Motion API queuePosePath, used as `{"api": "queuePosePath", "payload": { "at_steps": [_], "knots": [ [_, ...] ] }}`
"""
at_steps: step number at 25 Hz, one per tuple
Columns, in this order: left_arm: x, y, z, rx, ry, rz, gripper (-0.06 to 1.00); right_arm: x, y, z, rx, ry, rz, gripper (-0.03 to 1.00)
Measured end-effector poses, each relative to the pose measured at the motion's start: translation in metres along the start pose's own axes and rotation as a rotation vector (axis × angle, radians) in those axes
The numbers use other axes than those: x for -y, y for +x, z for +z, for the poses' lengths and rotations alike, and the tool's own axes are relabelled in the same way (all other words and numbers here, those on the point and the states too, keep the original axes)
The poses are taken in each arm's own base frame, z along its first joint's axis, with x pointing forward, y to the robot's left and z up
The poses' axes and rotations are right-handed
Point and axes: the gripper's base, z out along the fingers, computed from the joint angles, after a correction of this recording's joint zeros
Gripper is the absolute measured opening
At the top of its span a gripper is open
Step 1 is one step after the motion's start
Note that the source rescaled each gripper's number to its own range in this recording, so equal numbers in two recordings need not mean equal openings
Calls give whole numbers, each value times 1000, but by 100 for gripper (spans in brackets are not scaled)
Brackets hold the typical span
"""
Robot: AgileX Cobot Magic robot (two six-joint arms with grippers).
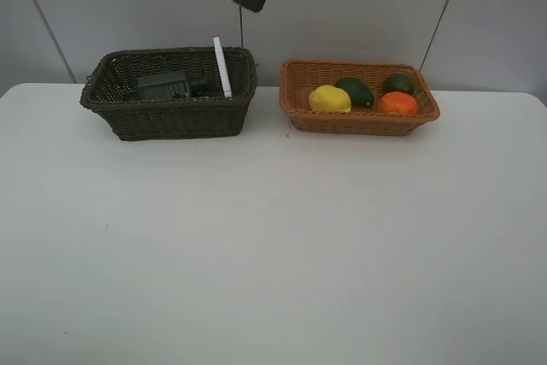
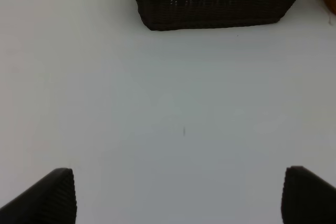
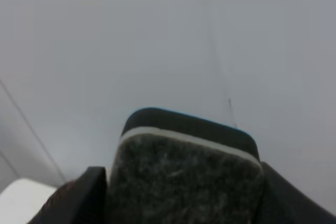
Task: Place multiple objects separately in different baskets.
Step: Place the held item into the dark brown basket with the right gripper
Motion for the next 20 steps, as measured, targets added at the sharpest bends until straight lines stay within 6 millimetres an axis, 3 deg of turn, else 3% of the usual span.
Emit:
{"api": "queuePosePath", "payload": {
  "at_steps": [6, 11, 15, 20],
  "knots": [
    [0, 0, 0, 0, 0, 0, 99, 10, 43, 57, -36, 13, 10, 52],
    [0, 0, 0, 0, 0, 0, 99, 6, 62, 73, -59, 7, 23, 54],
    [0, 0, 0, 0, 0, 0, 99, 4, 65, 73, -64, 4, 29, 89],
    [0, 0, 0, -1, 0, 0, 99, 3, 64, 72, -105, 8, 31, 98]
  ]
}}
